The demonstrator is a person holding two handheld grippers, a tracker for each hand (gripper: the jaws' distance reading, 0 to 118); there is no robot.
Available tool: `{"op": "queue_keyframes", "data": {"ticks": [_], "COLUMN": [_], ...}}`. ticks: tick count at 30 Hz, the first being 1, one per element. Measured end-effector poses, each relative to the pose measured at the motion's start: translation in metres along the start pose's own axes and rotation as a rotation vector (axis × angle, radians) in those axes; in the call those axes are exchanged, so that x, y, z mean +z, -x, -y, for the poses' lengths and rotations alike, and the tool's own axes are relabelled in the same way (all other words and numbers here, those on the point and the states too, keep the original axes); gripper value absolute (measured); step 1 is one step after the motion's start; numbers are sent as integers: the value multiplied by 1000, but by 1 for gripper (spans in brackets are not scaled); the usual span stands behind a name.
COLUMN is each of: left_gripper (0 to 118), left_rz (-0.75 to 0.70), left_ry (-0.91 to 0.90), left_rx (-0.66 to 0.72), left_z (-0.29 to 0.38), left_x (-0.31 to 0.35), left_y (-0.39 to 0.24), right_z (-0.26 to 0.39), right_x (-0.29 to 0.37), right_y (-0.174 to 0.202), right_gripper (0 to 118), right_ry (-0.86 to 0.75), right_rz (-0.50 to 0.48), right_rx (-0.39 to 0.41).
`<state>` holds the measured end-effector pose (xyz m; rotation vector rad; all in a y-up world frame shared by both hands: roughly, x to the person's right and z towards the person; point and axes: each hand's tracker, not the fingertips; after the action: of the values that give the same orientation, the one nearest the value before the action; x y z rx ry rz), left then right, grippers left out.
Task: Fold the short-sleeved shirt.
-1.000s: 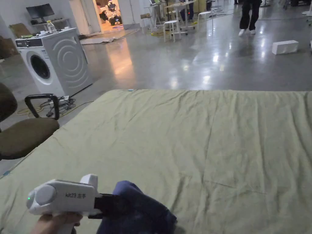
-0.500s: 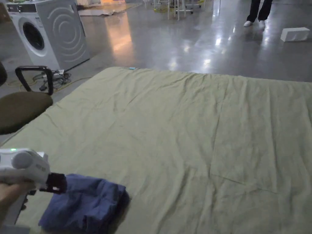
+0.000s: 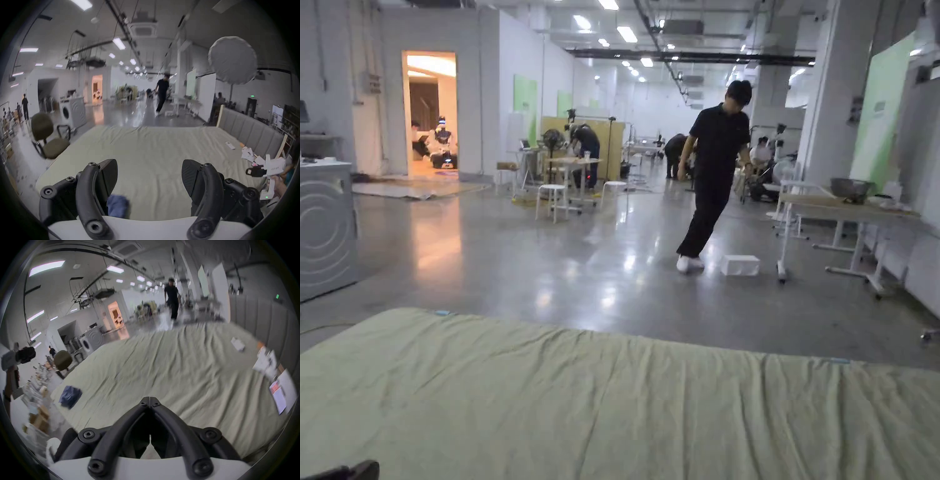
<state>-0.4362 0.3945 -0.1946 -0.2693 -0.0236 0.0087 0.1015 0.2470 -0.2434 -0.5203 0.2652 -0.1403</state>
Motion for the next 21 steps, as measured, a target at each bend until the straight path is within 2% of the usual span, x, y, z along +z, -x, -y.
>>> {"op": "queue_keyframes", "data": {"ticks": [1,3,6,8,10,12,13,16,17,18,21], "left_gripper": [82,82,80,76,73,72,71,50,28,12,2], "left_rz": [36,32,45,-25,-87,-91,-104,-135,-154,-171,-151], "left_ry": [-8,-97,-129,-90,-133,-159,-180,-240,-238,-222,-251], "left_rx": [-24,-79,-39,-100,-188,-223,-218,-253,-256,-245,-234], "left_z": [-4,-6,-6,6,16,23,25,31,31,33,34], "left_x": [-3,-10,-21,-31,-27,-15,-10,11,15,19,40], "left_y": [-20,-52,-95,-109,-127,-140,-144,-153,-155,-157,-152], "right_z": [-10,-34,-56,-66,-70,-73,-69,-64,-64,-63,-56], "right_x": [8,28,54,70,83,99,102,106,109,110,117], "right_y": [4,17,30,42,49,55,52,43,42,40,35], "right_gripper": [0,0,0,0,0,0,0,0,0,0,0], "right_ry": [-40,-140,-255,-299,-320,-436,-380,-427,-435,-438,-453], "right_rz": [45,64,56,124,197,240,220,246,249,255,259], "right_rx": [34,71,124,252,330,411,325,292,283,264,199]}}
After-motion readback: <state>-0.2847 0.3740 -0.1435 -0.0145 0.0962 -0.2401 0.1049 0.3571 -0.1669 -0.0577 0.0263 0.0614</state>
